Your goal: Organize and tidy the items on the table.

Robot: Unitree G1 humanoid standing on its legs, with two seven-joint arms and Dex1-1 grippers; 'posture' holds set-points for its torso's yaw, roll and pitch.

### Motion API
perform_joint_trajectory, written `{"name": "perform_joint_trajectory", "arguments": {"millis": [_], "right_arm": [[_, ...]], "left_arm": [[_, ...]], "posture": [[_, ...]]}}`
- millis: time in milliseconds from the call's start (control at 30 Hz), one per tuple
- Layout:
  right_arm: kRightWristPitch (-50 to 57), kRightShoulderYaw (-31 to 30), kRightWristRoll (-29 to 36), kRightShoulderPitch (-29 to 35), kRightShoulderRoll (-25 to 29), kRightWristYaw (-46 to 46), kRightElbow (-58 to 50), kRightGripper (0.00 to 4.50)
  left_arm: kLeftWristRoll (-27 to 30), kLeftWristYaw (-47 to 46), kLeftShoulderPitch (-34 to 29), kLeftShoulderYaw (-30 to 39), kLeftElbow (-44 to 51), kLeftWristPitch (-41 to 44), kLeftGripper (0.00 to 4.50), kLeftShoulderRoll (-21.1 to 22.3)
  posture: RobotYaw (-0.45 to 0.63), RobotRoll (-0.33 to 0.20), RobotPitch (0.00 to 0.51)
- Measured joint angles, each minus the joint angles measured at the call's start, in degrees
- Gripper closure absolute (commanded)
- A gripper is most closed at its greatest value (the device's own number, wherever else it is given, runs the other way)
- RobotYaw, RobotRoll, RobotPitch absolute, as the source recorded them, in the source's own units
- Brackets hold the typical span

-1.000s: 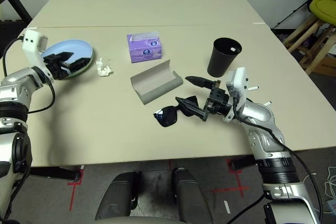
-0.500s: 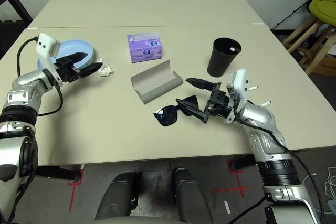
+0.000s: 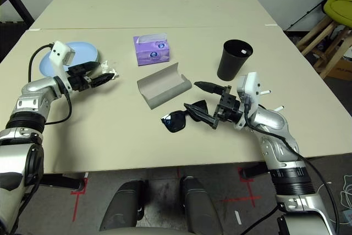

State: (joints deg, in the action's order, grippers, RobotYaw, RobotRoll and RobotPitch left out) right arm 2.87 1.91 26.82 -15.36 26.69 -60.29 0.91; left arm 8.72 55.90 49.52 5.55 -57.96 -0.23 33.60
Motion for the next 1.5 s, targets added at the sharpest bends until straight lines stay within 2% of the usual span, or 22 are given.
{"name": "perform_joint_trajectory", "arguments": {"millis": [200, 300, 633, 867, 1000, 1233, 1400, 1500], "right_arm": [[0.0, 0.0, 0.0, 0.11, 0.0, 0.06, -0.56, 0.0], [0.0, 0.0, 0.0, 0.15, -0.01, 0.25, -0.57, 0.0], [0.27, 0.0, 0.02, 0.16, -0.02, 1.09, -1.34, 0.0], [1.24, -0.01, 0.04, 0.13, -0.03, 1.77, -2.0, 0.0], [1.3, -0.01, 0.04, 0.13, -0.04, 1.79, -2.22, 0.0], [1.35, -0.01, 0.05, 0.13, -0.13, 1.8, -2.48, 0.0], [1.44, -0.15, 0.05, 0.08, -0.3, 1.78, -2.49, 0.0], [1.59, -0.15, 0.05, 0.0, -0.3, 1.75, -2.49, 0.0]], "left_arm": [[-0.76, -2.25, 2.88, 0.01, -1.89, 1.04, 0.03, -0.87], [-1.43, -3.04, 4.06, -0.02, -2.98, 1.26, 0.6, -0.87], [-2.65, -3.56, 4.22, -0.3, -3.91, 2.37, 4.45, -0.93], [-2.64, -5.15, 4.79, 0.15, -3.91, 3.41, 4.48, -0.93], [-1.12, -8.42, 8.45, 3.14, -3.87, 5.1, 4.48, -0.72], [0.52, -19.63, 12.66, 8.37, -4.93, 5.6, 4.48, 1.55], [-0.59, -30.34, 13.23, 9.18, -8.01, 0.79, 4.48, 3.19], [-0.84, -32.43, 13.87, 9.23, -8.37, -0.81, 4.48, 3.71]], "posture": [[0.09, 0.0, 0.147], [0.09, 0.0, 0.149], [0.09, 0.0, 0.154], [0.09, 0.0, 0.154], [0.1, 0.0, 0.155], [0.1, 0.0, 0.156], [0.1, 0.0, 0.154], [0.11, 0.0, 0.154]]}}
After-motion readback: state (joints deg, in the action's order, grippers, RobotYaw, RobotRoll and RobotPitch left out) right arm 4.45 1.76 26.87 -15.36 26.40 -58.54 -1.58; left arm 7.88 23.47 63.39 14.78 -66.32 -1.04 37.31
